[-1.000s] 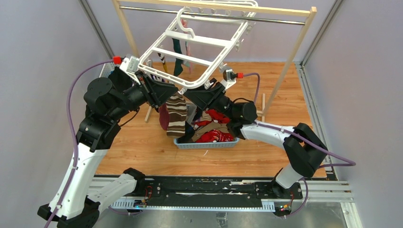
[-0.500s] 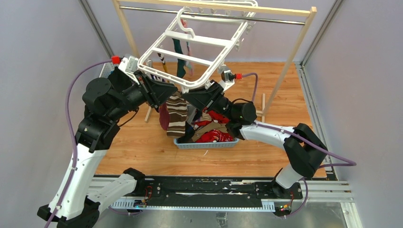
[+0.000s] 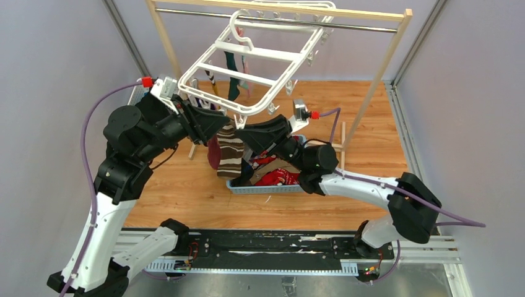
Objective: Clip the socks to the hanger
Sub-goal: Open the clamp at the hanger.
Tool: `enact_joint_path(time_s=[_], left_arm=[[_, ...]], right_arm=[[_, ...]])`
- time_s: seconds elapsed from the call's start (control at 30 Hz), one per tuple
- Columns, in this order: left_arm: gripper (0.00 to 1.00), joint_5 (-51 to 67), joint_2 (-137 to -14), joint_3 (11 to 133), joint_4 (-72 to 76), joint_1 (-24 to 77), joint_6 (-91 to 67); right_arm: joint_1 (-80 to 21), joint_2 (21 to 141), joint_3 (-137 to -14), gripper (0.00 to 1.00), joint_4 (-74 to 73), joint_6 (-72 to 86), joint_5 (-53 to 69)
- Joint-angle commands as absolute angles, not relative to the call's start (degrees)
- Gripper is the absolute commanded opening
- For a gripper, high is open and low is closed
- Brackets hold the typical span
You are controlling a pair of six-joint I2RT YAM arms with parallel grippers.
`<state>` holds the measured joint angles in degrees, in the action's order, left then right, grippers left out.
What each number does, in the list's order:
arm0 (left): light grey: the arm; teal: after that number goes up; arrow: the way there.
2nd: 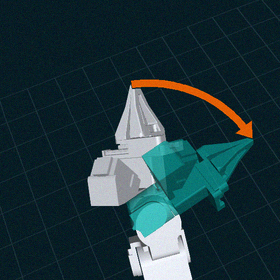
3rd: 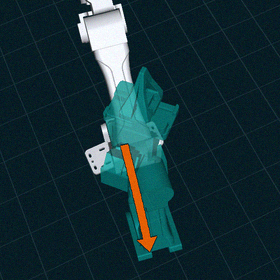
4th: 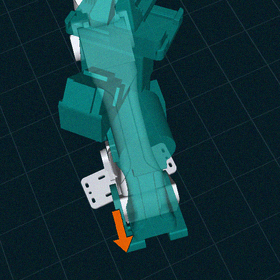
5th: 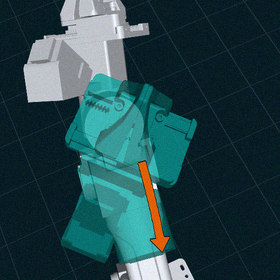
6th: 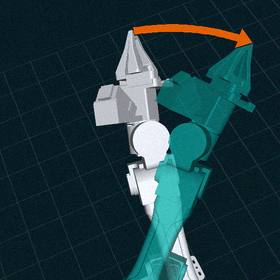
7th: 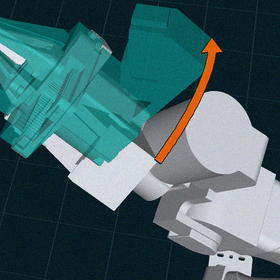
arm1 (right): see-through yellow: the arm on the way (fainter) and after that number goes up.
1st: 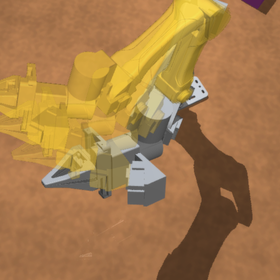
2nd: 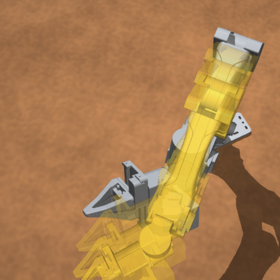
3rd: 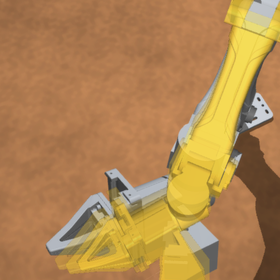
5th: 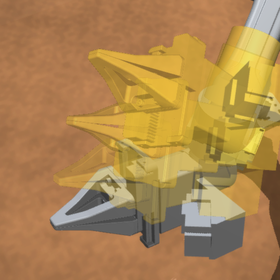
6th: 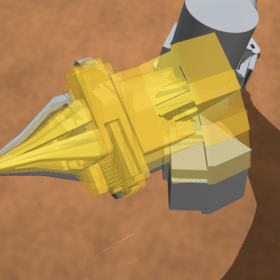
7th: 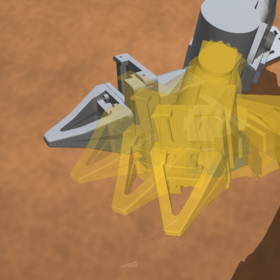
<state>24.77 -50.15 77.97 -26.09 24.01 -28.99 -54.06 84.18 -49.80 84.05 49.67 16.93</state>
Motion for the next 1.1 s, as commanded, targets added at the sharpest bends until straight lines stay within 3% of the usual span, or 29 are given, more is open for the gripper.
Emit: enact_joint_path(time_s=[0.0,0.1,0.47,0.73,1.07], left_arm=[[0.44,22.7,-46.5,76.3,-27.1,23.9,-28.6],[0.50,22.2,-45.2,75.9,-27.8,23.9,-28.5],[0.55,20.7,-45.1,77.9,-27.1,23.9,-27.1],[0.62,19.1,-46.7,77.7,-27.9,23.9,-24.6],[0.56,16.6,-48.4,77.3,-26.9,23.9,-24.0]], right_arm=[[-61.3,78.6,-50.4,0.00,69.0,29.1,5.5],[-65.2,77.8,-52.0,0.00,64.0,19.0,-2.2],[-74.7,83.8,-61.6,0.00,59.4,-5.4,-19.4],[-76.7,86.3,-65.2,0.00,57.8,-10.1,-23.5],[-78.0,86.7,-66.5,0.00,57.6,-12.7,-23.5]])
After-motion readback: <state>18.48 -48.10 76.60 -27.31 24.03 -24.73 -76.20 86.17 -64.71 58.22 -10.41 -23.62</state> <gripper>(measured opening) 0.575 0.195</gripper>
